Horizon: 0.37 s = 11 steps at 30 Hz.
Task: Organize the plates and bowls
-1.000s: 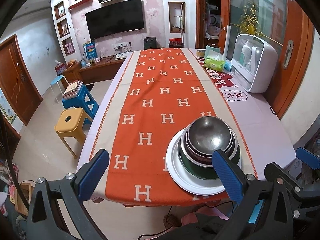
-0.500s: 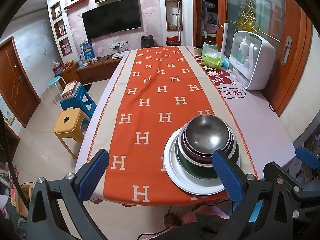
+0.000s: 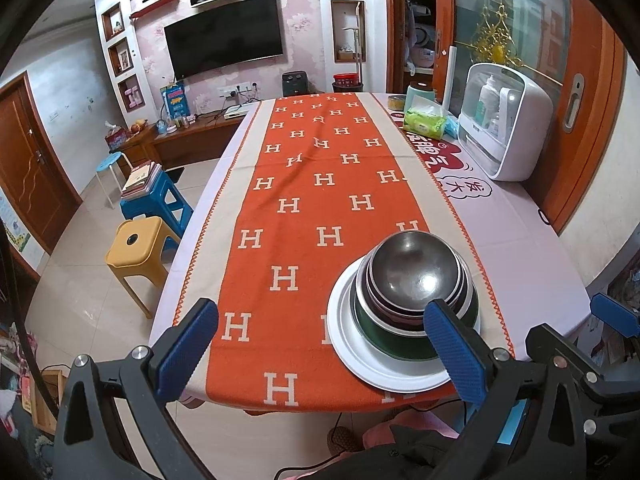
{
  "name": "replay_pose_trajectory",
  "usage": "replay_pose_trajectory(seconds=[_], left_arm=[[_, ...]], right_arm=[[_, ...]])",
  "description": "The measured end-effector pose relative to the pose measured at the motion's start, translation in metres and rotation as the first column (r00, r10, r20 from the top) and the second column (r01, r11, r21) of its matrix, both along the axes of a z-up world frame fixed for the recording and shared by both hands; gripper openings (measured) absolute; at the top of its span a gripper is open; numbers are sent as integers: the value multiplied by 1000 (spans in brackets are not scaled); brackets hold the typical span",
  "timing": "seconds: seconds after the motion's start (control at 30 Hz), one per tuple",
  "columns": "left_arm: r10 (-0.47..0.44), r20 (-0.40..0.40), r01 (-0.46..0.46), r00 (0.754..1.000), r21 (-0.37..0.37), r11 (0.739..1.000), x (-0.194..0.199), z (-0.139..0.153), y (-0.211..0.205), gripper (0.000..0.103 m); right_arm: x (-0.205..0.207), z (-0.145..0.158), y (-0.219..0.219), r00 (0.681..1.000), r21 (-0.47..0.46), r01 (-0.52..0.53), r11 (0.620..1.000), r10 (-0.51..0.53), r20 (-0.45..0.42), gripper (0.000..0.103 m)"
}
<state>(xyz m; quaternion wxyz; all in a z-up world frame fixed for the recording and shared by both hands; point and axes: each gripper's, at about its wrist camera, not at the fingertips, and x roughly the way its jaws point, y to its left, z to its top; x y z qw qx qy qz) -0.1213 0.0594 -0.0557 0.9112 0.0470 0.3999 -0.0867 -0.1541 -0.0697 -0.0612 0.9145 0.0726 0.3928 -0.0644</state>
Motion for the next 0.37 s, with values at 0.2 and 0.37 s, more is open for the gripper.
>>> replay_pose_trajectory(seconds=[0.2,0.37], left_arm=[[0,-2,0,1000,0,1000,0,0,-1,102],[-1,-3,1,1000,0,1000,0,-1,-1,102]], right_arm=[[1,0,-1,1000,1,1,1000,-1,-2,102],[1,-1,-1,1000,1,4,1000,-4,-4,102]])
